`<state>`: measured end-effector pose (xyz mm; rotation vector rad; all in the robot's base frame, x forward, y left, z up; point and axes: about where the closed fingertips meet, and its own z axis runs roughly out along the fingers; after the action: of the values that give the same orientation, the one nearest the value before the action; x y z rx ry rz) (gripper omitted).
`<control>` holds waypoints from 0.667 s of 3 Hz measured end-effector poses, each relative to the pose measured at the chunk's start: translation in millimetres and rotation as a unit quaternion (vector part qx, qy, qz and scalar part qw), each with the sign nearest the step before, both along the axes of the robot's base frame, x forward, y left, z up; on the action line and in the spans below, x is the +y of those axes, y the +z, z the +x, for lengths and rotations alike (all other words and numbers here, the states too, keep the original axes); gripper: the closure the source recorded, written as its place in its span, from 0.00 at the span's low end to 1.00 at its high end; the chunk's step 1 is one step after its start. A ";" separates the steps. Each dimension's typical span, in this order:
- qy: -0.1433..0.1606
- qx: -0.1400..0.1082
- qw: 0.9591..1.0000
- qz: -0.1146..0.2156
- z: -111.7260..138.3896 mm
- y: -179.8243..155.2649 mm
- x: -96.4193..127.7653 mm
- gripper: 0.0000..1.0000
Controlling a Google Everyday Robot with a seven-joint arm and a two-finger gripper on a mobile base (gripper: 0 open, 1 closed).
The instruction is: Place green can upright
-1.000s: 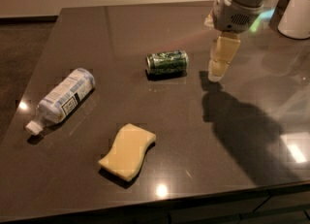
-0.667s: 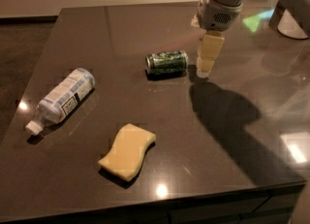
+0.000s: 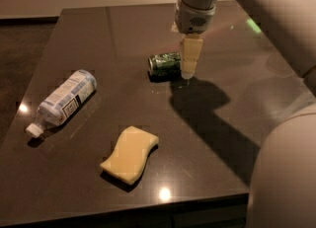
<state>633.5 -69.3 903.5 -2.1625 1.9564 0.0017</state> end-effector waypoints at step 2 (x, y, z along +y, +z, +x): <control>0.033 0.030 0.999 -0.015 1.4 -32.8 30.9 0.00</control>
Offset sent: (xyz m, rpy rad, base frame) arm -0.0112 0.0379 -0.0475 -0.0636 0.1327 0.0983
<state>634.9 -38.4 870.7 -2.2709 1.9270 0.0483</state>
